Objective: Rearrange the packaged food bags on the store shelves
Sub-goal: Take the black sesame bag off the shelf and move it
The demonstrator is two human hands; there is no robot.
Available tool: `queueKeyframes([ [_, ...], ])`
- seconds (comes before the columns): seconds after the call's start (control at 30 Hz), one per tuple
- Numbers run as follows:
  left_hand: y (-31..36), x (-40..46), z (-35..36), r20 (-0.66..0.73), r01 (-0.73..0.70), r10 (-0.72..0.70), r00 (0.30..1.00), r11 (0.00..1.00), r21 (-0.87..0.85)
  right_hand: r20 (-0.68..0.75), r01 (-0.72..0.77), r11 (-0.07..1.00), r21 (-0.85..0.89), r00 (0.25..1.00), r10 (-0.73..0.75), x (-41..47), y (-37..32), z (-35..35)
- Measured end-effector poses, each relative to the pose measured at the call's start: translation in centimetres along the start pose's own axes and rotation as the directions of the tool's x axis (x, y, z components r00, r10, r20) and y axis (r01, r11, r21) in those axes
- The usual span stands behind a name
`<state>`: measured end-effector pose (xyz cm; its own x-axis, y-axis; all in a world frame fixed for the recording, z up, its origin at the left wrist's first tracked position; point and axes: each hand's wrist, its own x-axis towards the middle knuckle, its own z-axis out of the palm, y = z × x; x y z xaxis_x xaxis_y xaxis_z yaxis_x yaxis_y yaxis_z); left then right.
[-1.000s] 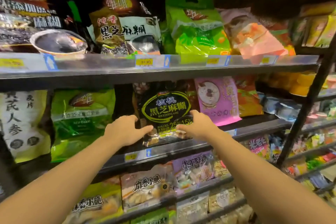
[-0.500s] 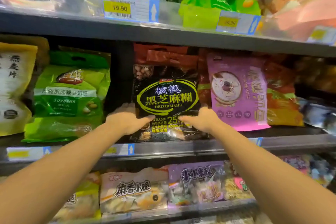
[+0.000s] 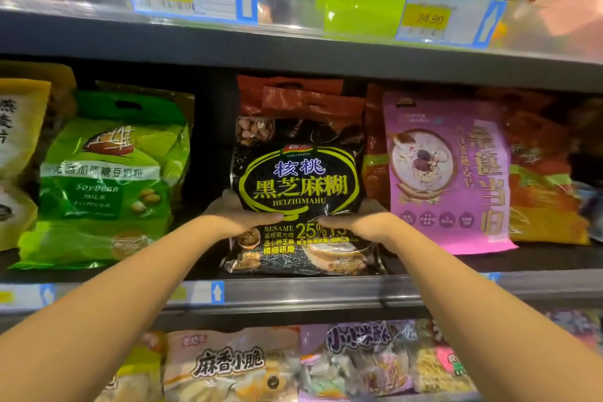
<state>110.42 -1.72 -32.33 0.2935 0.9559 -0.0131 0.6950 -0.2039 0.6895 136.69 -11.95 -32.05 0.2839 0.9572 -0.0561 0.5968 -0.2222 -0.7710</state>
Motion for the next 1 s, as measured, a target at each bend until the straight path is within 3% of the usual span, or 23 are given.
queueKeyframes([
  [0.13, 0.0, -0.2, 0.0, 0.110, -0.060, 0.075, 0.991, 0.989, -0.131, 0.076, -0.034, 0.999, -0.031, 0.996, 0.037, 0.2, -0.3, -0.3],
  [0.3, -0.1, -0.5, 0.5, 0.060, -0.023, 0.035, 0.998, 0.981, -0.193, 0.042, -0.006, 1.000, 0.006, 0.999, 0.006, -0.3, -0.6, 0.2],
  [0.4, 0.1, -1.1, 0.8, 0.011, 0.025, -0.023, 1.000, 0.983, -0.182, 0.016, -0.010, 1.000, 0.002, 1.000, 0.010, -0.7, -1.1, 0.2],
  [0.63, 1.9, -2.9, -0.9, -0.005, -0.026, 0.026, 1.000, 0.991, -0.130, 0.009, 0.011, 0.998, -0.065, 1.000, -0.010, -1.8, -3.0, -0.8],
  [0.9, 3.6, -4.9, -4.3, -0.017, -0.083, 0.081, 0.997, 0.988, -0.127, 0.037, 0.033, 0.999, 0.002, 0.999, -0.033, -3.4, -5.5, -2.9],
  [1.0, 3.5, -6.4, -4.9, -0.009, -0.074, 0.074, 0.997, 0.990, -0.116, 0.031, -0.038, 0.999, 0.026, 0.999, 0.038, -4.8, -5.8, -2.9],
])
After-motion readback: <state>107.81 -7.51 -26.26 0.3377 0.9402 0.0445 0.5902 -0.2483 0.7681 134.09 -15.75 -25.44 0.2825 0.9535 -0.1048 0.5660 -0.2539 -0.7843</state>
